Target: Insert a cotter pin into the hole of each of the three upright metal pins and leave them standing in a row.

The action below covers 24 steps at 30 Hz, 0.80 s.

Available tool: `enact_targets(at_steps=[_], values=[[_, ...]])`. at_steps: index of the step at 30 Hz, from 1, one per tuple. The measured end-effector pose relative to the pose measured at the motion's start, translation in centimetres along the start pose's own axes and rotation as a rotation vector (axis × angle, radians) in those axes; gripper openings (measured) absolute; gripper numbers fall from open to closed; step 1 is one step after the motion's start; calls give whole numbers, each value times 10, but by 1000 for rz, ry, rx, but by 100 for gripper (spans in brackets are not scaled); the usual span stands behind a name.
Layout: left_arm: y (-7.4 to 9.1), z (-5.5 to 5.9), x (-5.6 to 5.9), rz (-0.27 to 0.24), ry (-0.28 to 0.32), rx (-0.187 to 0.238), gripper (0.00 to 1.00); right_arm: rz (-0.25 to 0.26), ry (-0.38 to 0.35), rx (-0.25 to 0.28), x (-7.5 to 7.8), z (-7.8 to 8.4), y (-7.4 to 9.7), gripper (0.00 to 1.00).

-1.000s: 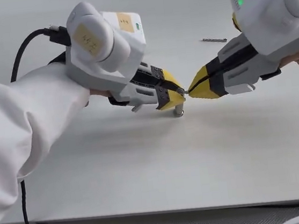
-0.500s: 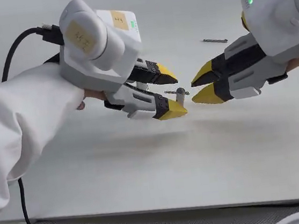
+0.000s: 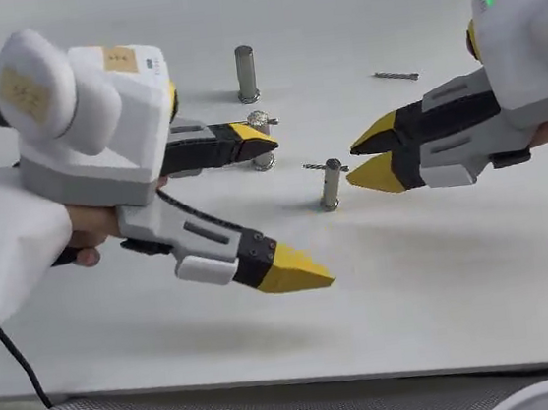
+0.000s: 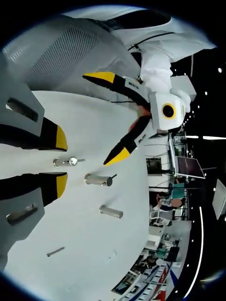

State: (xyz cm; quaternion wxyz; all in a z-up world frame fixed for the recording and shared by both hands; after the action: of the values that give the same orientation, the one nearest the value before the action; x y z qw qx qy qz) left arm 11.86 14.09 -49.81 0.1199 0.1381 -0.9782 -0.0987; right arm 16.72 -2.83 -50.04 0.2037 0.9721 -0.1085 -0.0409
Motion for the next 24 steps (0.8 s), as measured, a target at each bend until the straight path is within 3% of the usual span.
enact_targets(at_steps=[5, 10, 13, 24], values=[[17, 6, 4, -39, 53, 24, 99, 7, -9, 2, -2, 3, -4, 13], [26, 8, 3, -87, 45, 18, 99, 12, -20, 5, -2, 6, -9, 13], [29, 8, 8, -116, 35, 9, 99, 16, -20, 5, -2, 6, -13, 12], [45, 9, 12, -195, 52, 38, 99, 2, 7, -4, 0, 9, -26, 9]])
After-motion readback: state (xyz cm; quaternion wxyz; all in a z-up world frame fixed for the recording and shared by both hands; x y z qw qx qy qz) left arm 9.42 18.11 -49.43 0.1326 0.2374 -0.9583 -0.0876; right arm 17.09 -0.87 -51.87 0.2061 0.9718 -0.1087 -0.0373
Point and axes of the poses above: the centre of the closed fingertips' face, and the gripper's own axes: y roughly backward along the fingers, x roughly to its right, z roughly out of its underside, the point moved 8 cm from there along y, roughly backward along the fingers, and after that the axes turned 13 degrees about x, right-handed, at the moved point
